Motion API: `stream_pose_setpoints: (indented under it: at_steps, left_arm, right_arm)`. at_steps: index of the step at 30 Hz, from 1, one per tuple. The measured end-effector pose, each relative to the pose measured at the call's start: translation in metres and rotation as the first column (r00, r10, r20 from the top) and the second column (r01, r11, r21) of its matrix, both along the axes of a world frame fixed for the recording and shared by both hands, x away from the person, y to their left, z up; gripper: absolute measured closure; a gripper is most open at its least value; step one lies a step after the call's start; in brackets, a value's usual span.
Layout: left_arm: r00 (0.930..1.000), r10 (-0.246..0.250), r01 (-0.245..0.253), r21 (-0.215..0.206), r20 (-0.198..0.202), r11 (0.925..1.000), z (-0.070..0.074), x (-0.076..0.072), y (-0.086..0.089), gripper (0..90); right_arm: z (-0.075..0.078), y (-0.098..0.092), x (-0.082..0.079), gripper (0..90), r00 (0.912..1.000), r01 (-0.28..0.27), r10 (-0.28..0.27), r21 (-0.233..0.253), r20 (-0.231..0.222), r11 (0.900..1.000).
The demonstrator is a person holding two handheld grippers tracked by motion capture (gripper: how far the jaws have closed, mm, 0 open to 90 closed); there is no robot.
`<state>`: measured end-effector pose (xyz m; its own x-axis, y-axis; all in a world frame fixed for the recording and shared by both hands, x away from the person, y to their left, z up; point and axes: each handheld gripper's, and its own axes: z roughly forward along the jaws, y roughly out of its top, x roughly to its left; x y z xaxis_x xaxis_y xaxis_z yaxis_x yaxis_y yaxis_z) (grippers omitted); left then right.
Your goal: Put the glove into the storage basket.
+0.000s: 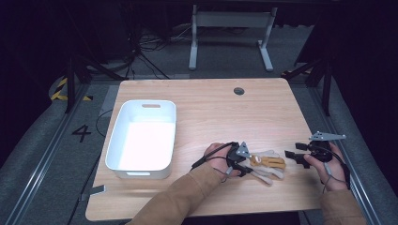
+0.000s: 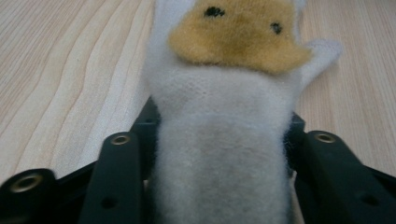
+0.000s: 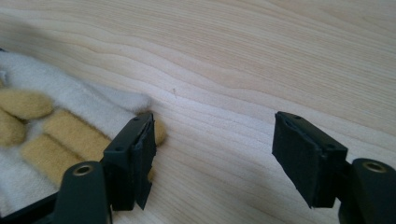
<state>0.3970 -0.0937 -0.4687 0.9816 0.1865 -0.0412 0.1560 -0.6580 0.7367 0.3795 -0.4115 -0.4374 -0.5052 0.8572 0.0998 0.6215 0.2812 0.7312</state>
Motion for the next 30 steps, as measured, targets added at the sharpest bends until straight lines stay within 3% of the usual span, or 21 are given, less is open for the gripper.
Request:
stream_pose_setpoints:
  at_steps: [2,8,15,30]
  left_arm:
    - [0.9993,0.037,-0.037,-0.008,-0.009,0.9993,0.0,-0.001,0.0,59.0]
    - [0.998,0.052,-0.053,-0.009,-0.036,0.9986,0.001,-0.002,-0.002,69.0]
    - [0.9967,0.075,-0.075,0.029,-0.03,0.9968,0.009,-0.005,-0.003,72.8]
    - [0.9893,0.111,-0.111,0.002,-0.095,0.9938,0.034,-0.005,0.01,75.1]
  right_arm:
    - [0.0,-0.001,0.0,30.7,1.0,0.001,-0.001,0.001,0.001,1.0]
    - [0.0,-0.002,0.0,30.8,1.0,-0.001,0.001,0.001,0.008,1.0]
    - [0.001,-0.004,0.0,30.9,0.9999,0.008,-0.008,0.002,0.008,1.0]
    - [0.001,-0.007,0.0,31.0,0.9998,0.014,-0.014,-0.003,0.013,1.0]
